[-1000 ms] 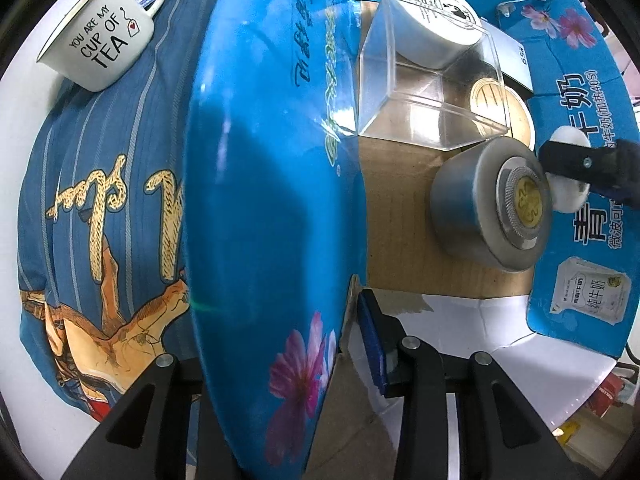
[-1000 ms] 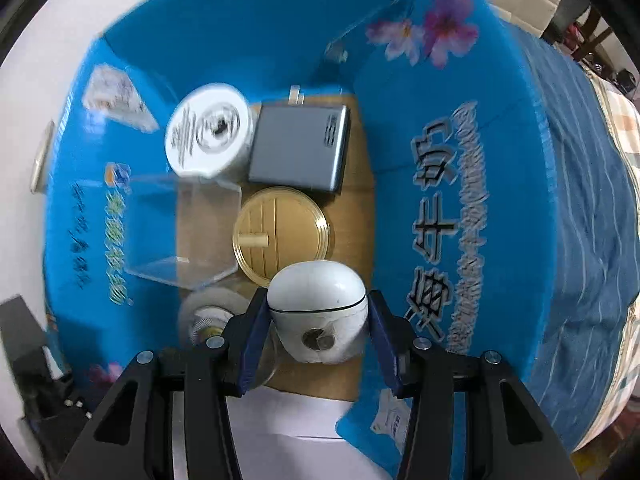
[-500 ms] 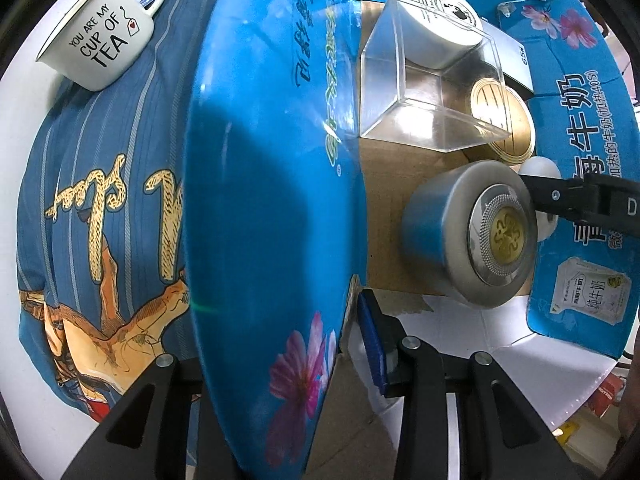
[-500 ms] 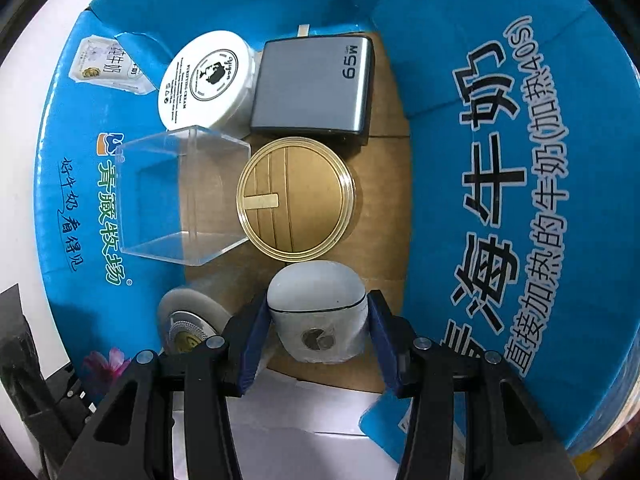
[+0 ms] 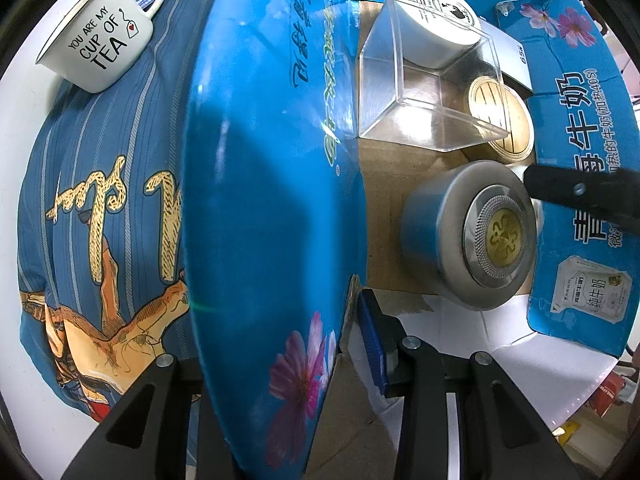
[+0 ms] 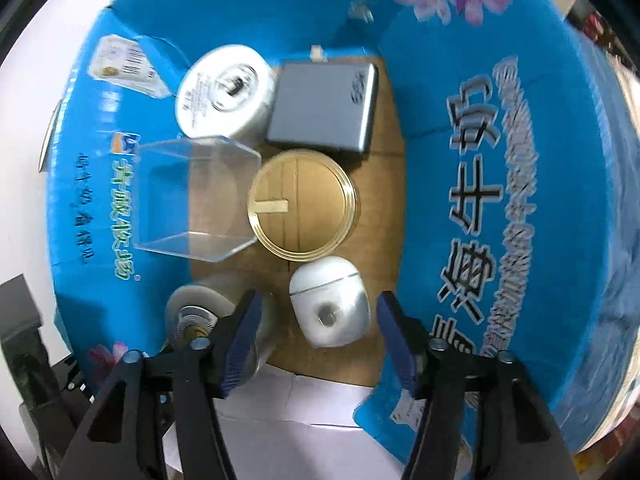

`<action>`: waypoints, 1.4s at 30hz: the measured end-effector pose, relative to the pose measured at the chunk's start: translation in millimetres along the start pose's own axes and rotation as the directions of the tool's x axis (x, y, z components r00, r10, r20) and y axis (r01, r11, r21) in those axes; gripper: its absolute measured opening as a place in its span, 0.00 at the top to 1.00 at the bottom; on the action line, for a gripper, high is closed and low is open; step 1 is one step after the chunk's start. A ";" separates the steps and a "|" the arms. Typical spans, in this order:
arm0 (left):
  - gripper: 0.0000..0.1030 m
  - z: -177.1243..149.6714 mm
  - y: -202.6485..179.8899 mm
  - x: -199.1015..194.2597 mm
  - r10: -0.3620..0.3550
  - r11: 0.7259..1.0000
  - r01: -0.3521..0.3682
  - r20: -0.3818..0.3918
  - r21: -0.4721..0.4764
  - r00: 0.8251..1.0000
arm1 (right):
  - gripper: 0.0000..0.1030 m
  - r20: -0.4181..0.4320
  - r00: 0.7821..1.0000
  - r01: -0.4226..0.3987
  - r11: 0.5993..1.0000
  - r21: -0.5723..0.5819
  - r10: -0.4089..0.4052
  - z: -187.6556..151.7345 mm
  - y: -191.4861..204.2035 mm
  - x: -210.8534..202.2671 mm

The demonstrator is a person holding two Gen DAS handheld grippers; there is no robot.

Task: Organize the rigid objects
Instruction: 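Carry the earbud case into the box and release it beside the gold tin, then move the right gripper back to the white square charger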

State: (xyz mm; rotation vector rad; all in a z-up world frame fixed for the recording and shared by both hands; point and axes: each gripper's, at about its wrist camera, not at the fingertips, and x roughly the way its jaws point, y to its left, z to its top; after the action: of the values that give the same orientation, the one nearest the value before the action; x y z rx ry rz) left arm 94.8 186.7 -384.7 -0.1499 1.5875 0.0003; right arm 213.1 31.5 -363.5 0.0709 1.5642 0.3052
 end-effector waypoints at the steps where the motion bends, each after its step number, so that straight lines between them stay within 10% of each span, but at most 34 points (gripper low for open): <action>1: 0.67 0.3 -0.6 0.0 0.000 1.000 0.000 0.000 0.000 1.000 | 0.22 0.003 1.000 -0.008 1.000 -0.003 0.009 -0.4 1.7 -2.4; 4: 0.67 0.2 -0.8 0.2 -0.002 1.000 0.002 -0.001 -0.001 1.000 | 0.10 0.024 1.000 0.002 1.000 -0.023 -0.002 -4.5 7.1 -14.3; 28: 0.67 0.1 1.6 -0.5 -0.002 1.000 0.002 0.001 -0.002 1.000 | 0.09 0.197 0.980 -0.014 1.000 -0.013 0.016 -44.3 -7.1 -122.1; 42: 0.67 0.6 2.1 -2.4 0.000 1.000 0.000 0.002 0.004 1.000 | 0.09 0.171 0.984 -0.112 0.919 0.378 0.049 -88.6 -172.6 -116.1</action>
State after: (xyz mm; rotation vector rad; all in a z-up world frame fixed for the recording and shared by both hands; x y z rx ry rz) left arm 95.2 189.0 -382.5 -0.1464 1.5853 -0.0024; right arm 153.4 -174.7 -292.7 0.4598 1.4453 0.0477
